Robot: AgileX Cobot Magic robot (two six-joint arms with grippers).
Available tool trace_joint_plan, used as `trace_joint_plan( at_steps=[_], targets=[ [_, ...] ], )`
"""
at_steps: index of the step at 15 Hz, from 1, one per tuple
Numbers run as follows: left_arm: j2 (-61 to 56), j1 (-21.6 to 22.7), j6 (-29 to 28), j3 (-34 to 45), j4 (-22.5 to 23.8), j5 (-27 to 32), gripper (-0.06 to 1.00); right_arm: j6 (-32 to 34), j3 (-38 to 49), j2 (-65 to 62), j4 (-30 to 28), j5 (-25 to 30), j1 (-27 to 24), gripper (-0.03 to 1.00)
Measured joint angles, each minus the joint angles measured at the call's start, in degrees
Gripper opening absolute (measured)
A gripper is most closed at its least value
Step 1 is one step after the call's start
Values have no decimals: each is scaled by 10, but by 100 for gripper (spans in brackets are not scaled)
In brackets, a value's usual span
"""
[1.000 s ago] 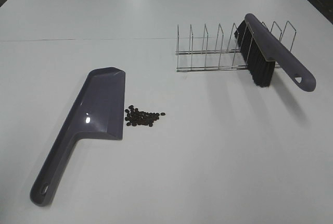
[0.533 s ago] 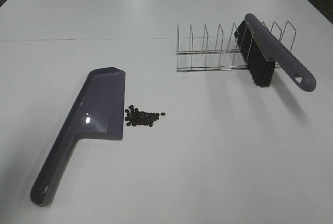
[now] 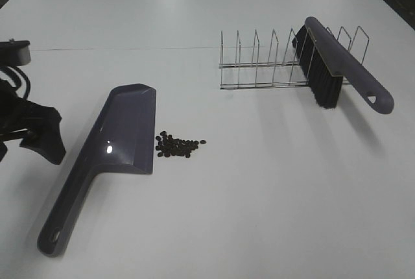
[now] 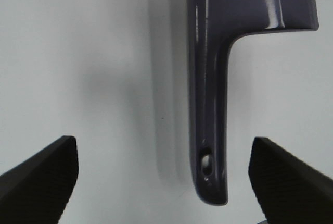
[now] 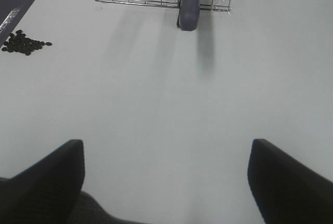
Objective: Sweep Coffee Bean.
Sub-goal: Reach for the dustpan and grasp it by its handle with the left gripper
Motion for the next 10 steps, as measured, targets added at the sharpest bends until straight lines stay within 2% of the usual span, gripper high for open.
trace_joint_plan(
  at_steps=[3, 5, 10],
  targets=[
    [68, -34, -7, -23, -2, 7, 82, 0, 0, 0, 0, 0, 0, 75],
    [114, -77, -50, -29, 18, -11, 82, 0, 0, 0, -1, 0, 0, 75],
    [155, -83, -67, -29, 50, -49, 81, 0, 0, 0, 0, 0, 0, 75]
  ],
)
